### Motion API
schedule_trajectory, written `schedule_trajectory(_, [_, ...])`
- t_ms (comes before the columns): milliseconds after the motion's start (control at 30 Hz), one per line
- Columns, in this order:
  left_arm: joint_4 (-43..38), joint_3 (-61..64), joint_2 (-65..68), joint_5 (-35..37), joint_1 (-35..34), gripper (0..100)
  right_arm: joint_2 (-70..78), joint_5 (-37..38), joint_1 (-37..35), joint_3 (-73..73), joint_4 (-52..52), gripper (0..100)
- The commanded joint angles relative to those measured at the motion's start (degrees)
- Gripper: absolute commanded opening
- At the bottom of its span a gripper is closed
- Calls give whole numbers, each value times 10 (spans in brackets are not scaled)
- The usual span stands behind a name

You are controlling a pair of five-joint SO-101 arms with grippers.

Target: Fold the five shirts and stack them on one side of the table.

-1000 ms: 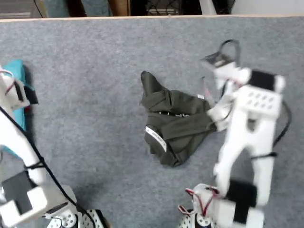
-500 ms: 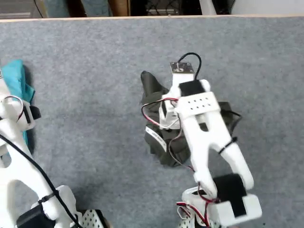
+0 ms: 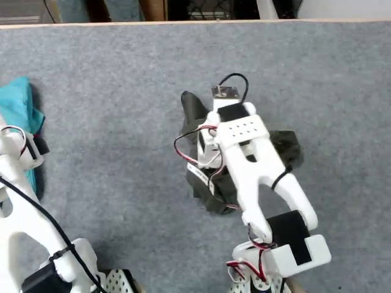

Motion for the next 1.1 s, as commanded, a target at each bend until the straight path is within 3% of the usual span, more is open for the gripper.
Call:
schedule_trajectory(0, [-10, -2, -16, 11, 0, 251, -1, -4, -32, -1, -6, 89])
schedule_trajectory(267, [-10, -2, -15, 27, 0, 251, 0, 10, -23, 0, -3, 202])
schedule_trajectory(500, [-9, -2, -15, 25, 0, 251, 20, 32, -23, 59, -54, 176])
schedule_trajectory(700, [-6, -2, -15, 25, -1, 251, 47, 37, -22, 45, -62, 72])
schedule_trajectory(833, [-5, -2, -15, 25, -1, 251, 47, 60, -20, 42, -62, 57])
schedule_trajectory(1067, [-5, -2, -17, 25, -1, 251, 47, 99, 46, -4, 5, 57])
